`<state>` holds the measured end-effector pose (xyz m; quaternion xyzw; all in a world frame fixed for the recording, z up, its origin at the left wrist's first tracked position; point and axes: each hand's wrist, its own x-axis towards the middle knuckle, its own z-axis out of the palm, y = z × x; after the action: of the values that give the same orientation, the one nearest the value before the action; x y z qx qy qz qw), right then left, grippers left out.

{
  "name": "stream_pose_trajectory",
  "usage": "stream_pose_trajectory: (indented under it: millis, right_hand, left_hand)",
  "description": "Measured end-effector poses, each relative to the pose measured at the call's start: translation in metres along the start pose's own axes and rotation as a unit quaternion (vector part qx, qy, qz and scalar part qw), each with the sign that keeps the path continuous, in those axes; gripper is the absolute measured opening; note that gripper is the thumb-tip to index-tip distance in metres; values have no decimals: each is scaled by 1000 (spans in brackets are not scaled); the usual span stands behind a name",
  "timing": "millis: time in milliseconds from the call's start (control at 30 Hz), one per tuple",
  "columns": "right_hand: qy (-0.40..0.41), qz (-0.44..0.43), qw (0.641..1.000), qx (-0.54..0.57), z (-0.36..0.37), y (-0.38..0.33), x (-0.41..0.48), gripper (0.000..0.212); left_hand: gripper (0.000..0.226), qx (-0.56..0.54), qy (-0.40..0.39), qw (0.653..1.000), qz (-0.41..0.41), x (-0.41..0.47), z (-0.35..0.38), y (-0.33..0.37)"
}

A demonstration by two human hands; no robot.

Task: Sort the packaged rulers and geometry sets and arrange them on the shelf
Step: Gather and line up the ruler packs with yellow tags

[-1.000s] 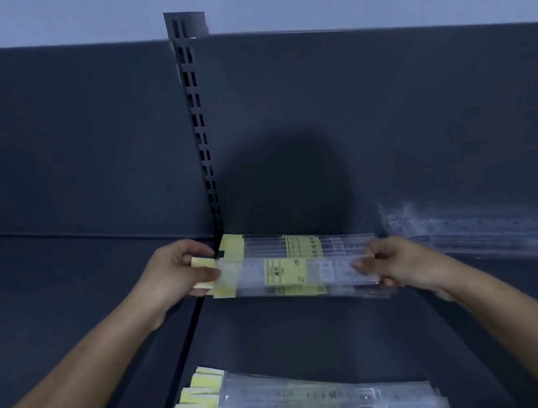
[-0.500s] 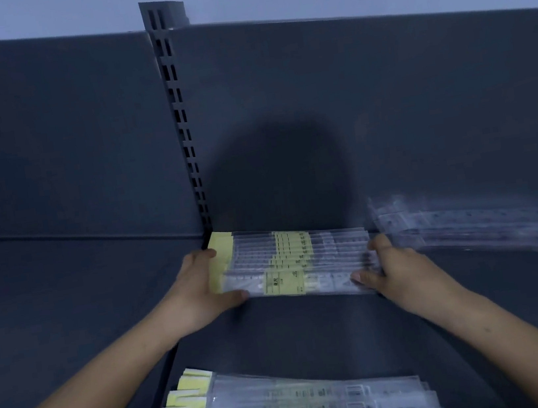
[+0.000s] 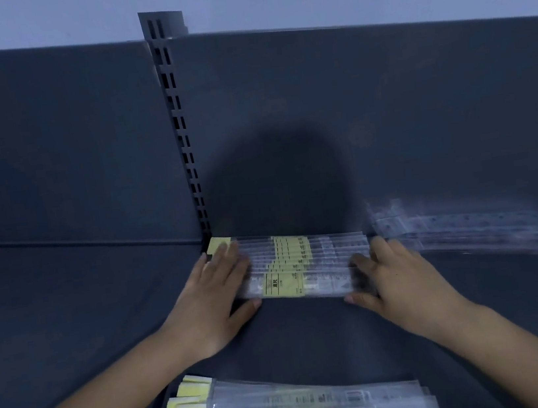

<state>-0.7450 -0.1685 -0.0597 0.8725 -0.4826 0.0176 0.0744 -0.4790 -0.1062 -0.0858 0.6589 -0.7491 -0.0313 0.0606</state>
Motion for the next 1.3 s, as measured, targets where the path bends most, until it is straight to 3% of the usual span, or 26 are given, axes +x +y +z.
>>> stream_pose_trajectory:
  millis: [67, 167, 300, 367, 433, 567, 700, 800, 867, 1000, 1100, 1200, 1267, 1300]
  right_hand:
    - [40, -39, 998, 14, 5, -6, -1, 72]
    - [-78, -68, 987, 121, 15, -9, -3, 100]
    - [-63, -37, 990, 118, 27, -14, 11, 107]
    - [-78, -31, 989, 120, 28, -20, 12, 110]
    - [-87, -26, 986, 139, 28, -19, 12, 104]
    - [-68, 29, 983, 165, 26, -16, 12, 101]
    - [-85, 33, 971, 221, 24, -20, 8, 86]
    - [-73, 15, 968, 238, 21, -16, 8, 78]
    - [-68, 9, 976, 208, 23, -18, 8, 77]
    - [-58, 1, 992, 113, 31, -18, 11, 110]
    - [-69, -11, 992, 102, 32, -11, 17, 118]
    - [-22, -32, 987, 154, 25, -9, 13, 112]
    - [66, -62, 971, 221, 14, -12, 2, 94]
    - [73, -83, 959, 259, 6, -15, -5, 79]
  left_hand:
    - [118, 10, -35, 999, 19, 2, 3, -3]
    - [108, 14, -50, 998, 39, 11, 3, -6]
    - [108, 2, -50, 998, 26, 27, 4, 2]
    - [89, 0, -64, 998, 1, 32, 5, 6]
    - [84, -8, -61, 998, -11, 35, 5, 5]
    - [102, -1, -26, 999, -23, 38, 8, -3]
    - [126, -23, -27, 998, -49, 40, 11, -7]
    - [131, -14, -10, 998, -57, 42, 14, -8]
    - [128, -9, 2, 998, -60, 41, 16, -5]
    - [124, -1, 3, 997, -76, 41, 16, 1]
    - [123, 15, 3, 996, -89, 38, 12, 7]
    - [114, -17, 66, 996, -62, 29, 0, 11]
    - [87, -117, 109, 987, -3, 18, -16, 16]
    - [73, -168, 78, 982, 30, 10, -27, 19]
